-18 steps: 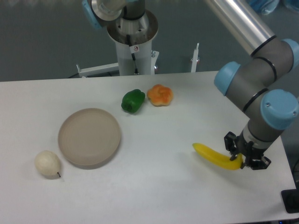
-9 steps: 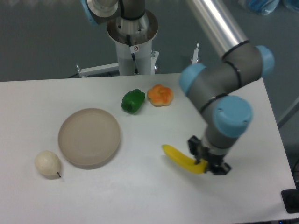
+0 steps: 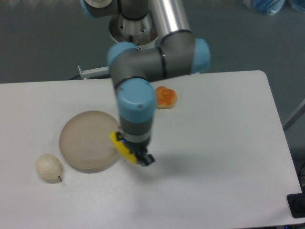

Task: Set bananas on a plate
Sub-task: 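Carry the yellow banana over the beige plate and lower it, then open the gripper to release the banana and withdraw upward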

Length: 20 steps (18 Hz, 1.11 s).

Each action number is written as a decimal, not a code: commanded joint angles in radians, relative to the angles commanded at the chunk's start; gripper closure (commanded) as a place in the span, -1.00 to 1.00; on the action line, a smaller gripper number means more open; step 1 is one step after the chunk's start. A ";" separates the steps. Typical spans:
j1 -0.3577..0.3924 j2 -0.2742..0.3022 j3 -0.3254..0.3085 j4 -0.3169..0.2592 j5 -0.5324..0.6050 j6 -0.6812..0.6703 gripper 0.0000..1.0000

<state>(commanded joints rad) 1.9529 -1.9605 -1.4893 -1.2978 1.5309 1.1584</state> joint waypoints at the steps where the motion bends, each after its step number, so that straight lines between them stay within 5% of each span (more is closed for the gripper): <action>1: -0.011 -0.003 -0.009 0.009 0.000 -0.017 0.92; 6: -0.060 -0.024 -0.017 0.018 -0.006 -0.069 0.88; 11: -0.097 -0.064 -0.048 0.135 0.000 -0.106 0.74; 15: -0.103 -0.066 -0.051 0.143 -0.003 -0.106 0.12; 17: -0.101 -0.060 -0.045 0.147 -0.003 -0.105 -0.40; 18: -0.100 -0.057 -0.037 0.152 -0.002 -0.105 -0.88; 20: -0.097 -0.051 -0.031 0.155 0.000 -0.103 -1.00</action>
<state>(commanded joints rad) 1.8561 -2.0111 -1.5202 -1.1428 1.5309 1.0554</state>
